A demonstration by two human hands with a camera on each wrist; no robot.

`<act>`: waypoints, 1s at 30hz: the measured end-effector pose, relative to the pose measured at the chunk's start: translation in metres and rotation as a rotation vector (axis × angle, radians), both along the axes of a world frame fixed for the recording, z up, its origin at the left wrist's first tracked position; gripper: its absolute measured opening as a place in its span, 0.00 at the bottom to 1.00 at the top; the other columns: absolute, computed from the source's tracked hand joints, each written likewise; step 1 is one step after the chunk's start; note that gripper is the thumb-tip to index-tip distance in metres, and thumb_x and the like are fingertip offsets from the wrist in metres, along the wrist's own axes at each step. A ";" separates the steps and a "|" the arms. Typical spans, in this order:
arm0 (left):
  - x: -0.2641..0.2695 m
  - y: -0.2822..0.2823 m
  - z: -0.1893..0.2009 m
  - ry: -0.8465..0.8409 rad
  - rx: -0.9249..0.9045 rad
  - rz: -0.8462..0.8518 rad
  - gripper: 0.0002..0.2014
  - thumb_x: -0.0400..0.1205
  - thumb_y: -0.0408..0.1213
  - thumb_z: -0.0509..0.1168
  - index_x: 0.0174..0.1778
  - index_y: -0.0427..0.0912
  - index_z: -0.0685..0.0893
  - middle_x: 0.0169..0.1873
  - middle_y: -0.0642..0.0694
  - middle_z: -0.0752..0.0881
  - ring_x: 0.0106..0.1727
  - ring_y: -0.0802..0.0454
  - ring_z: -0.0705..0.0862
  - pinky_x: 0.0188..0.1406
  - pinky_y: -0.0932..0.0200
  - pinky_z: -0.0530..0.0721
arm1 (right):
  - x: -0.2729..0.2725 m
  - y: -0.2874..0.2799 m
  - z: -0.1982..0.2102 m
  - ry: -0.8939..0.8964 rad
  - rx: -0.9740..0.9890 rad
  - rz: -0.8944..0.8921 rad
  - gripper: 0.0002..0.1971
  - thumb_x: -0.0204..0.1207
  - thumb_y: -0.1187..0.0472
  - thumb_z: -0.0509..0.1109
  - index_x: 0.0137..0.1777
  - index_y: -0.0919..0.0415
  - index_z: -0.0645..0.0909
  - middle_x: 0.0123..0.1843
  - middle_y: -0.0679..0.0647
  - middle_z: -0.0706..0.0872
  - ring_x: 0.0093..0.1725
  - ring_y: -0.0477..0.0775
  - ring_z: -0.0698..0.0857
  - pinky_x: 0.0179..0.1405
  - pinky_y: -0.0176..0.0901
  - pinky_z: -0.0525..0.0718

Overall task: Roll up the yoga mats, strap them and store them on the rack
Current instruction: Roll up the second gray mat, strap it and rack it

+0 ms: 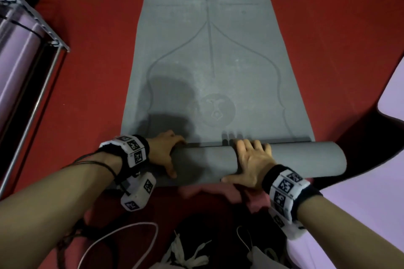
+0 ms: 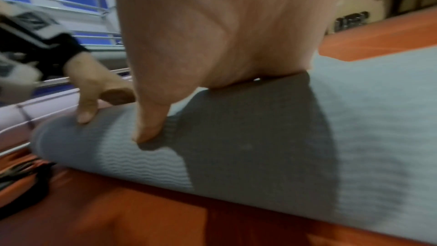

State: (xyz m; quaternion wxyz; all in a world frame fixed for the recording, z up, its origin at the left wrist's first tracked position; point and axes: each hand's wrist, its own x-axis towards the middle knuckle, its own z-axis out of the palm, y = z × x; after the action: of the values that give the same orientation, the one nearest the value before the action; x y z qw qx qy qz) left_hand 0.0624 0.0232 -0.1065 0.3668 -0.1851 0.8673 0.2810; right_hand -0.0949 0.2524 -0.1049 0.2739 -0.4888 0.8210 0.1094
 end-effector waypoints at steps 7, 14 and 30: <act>0.020 -0.007 0.012 0.189 -0.096 0.004 0.53 0.61 0.77 0.50 0.79 0.47 0.69 0.71 0.47 0.74 0.72 0.49 0.74 0.71 0.55 0.71 | -0.038 -0.028 0.006 -0.156 -0.052 -0.037 0.39 0.60 0.20 0.67 0.53 0.53 0.62 0.59 0.55 0.83 0.63 0.61 0.81 0.65 0.55 0.74; 0.029 0.022 -0.005 0.066 -0.403 -0.227 0.67 0.61 0.75 0.69 0.84 0.43 0.40 0.83 0.44 0.53 0.82 0.44 0.58 0.80 0.40 0.56 | -0.023 -0.012 -0.001 0.092 -0.073 0.021 0.55 0.56 0.14 0.43 0.78 0.50 0.63 0.77 0.55 0.66 0.77 0.60 0.61 0.76 0.62 0.59; 0.002 0.013 0.007 -0.176 -0.173 -0.263 0.47 0.59 0.51 0.83 0.71 0.48 0.67 0.64 0.45 0.82 0.63 0.44 0.82 0.62 0.51 0.81 | -0.017 0.005 0.006 -0.025 0.067 -0.038 0.48 0.50 0.31 0.79 0.66 0.54 0.65 0.67 0.52 0.76 0.69 0.60 0.75 0.70 0.53 0.70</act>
State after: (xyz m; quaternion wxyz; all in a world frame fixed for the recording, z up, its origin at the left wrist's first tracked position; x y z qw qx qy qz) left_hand 0.0648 0.0363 -0.0997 0.4576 -0.1247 0.8696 0.1374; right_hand -0.1123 0.2577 -0.0993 0.3026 -0.4651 0.8224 0.1257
